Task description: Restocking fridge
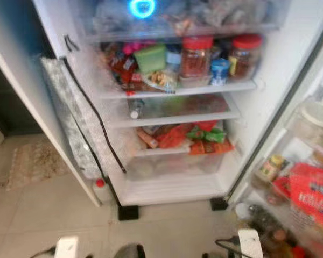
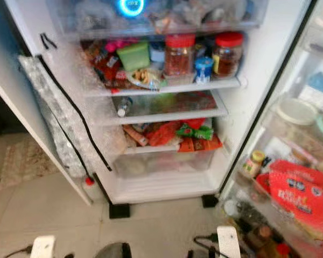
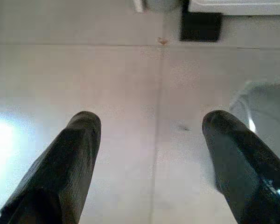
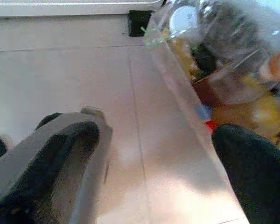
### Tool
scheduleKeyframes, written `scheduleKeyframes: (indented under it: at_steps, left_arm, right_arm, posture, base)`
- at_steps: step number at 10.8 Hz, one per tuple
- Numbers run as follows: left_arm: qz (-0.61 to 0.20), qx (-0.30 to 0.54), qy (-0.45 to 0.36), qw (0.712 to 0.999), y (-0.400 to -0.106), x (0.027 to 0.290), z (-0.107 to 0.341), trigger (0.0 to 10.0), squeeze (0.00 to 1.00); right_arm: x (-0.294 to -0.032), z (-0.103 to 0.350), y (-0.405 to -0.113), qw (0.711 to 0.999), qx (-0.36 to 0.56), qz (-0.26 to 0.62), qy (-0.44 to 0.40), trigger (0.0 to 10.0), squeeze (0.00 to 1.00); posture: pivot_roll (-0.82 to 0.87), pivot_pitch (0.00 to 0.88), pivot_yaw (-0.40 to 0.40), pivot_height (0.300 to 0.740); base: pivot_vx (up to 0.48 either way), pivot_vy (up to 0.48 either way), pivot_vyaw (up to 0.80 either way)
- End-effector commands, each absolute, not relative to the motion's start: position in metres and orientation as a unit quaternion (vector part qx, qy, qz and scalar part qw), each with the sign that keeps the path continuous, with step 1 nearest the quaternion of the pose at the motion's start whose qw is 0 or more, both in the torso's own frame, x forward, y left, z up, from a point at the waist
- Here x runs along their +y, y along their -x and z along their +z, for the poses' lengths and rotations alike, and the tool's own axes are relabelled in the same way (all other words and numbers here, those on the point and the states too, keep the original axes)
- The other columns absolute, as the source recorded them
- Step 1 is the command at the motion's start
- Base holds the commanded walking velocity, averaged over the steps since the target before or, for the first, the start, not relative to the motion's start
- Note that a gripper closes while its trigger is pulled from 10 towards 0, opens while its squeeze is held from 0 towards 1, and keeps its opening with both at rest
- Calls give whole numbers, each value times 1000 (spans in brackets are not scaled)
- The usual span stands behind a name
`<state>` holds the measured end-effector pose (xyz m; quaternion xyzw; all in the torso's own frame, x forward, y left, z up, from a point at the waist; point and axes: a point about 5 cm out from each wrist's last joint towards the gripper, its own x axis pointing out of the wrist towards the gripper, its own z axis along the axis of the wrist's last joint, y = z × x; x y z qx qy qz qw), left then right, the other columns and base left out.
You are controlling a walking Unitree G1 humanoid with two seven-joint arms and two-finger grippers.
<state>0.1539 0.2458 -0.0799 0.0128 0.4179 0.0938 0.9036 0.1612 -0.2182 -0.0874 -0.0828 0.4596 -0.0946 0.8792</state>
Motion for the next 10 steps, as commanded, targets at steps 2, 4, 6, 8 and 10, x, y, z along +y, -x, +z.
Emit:
scheduleKeyframes:
  at_steps: [2,4,6,8,10]
  left_arm:
    - [89,420,-6,903,-151,242,-82,10000,0]
    - [86,420,-6,903,-151,241,-82,10000,0]
    - [88,419,-2,904,-152,241,-82,10000,0]
    - [88,421,-1,903,-152,241,-82,10000,0]
    - [87,421,-1,903,-153,242,-82,10000,0]
  right_arm:
    - [-219,-90,-155,875,467,-97,75,10000,0]
    - [-218,-90,-155,876,467,-97,73,10000,0]
    - [-218,-90,-157,877,465,-96,68,10000,0]
    - [-216,-90,-157,876,471,-88,54,10000,0]
    - [-215,-91,-157,876,475,-76,44,10000,0]
  posture:
    - [-50,6,59,653]
    - [-55,4,63,653]
    - [-50,21,60,653]
    - [-62,24,62,653]
    - [-56,31,60,653]
  base:
    - [0,317,0]
    - [0,315,0]
    - [0,319,0]
    - [0,315,0]
    - [0,315,0]
